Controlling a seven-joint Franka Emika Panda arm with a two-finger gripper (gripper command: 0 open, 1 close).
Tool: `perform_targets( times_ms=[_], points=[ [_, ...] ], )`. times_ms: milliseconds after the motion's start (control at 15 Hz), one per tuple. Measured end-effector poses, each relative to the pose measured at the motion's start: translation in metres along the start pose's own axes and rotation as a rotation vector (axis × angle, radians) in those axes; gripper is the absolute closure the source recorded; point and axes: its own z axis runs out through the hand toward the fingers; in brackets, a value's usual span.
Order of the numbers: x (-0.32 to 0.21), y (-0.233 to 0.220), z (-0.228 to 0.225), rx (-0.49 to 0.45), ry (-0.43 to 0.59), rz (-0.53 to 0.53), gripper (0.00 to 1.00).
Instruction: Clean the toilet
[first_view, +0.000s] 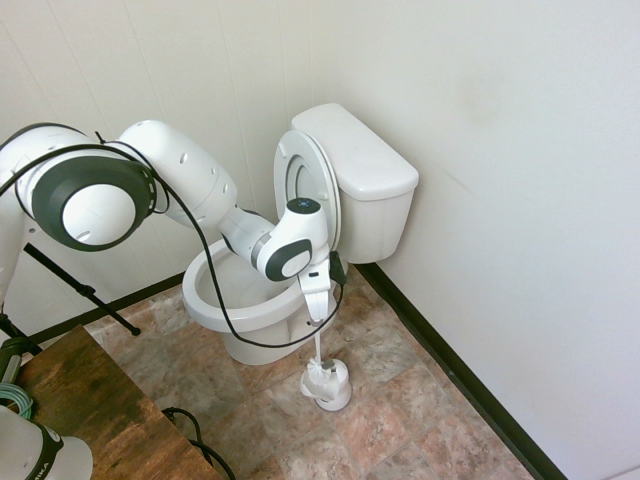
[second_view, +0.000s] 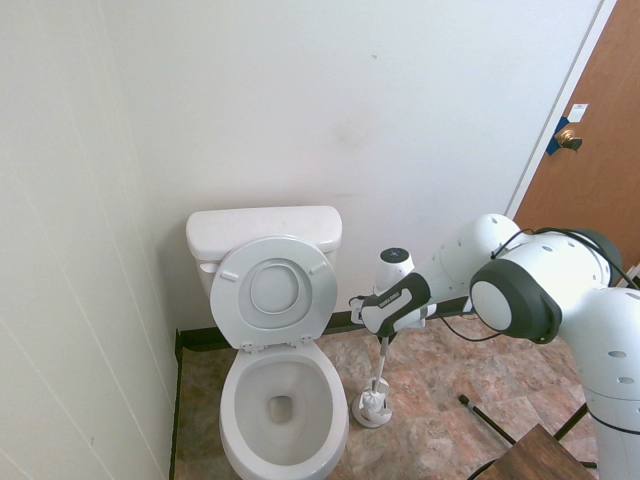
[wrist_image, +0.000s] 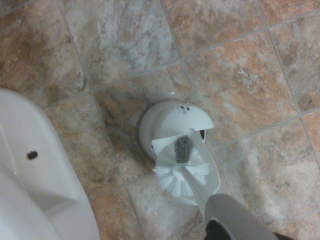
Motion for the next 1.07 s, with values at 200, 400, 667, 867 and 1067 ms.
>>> perform_targets(
  times_ms=[200,400,667,867,1067],
  points=[
    [0.006,-0.005,0.016,-0.007,0.007,0.019,1.0],
    [0.005,-0.01,0.034,-0.02,0.002,0.03,1.0],
    [0.01,-0.024,0.073,-0.062,-0.01,0.057,1.0],
    [0.027,-0.037,0.1,-0.088,-0.019,0.083,1.0],
    [0.042,-0.055,0.109,-0.113,-0.036,0.103,1.0]
  ],
)
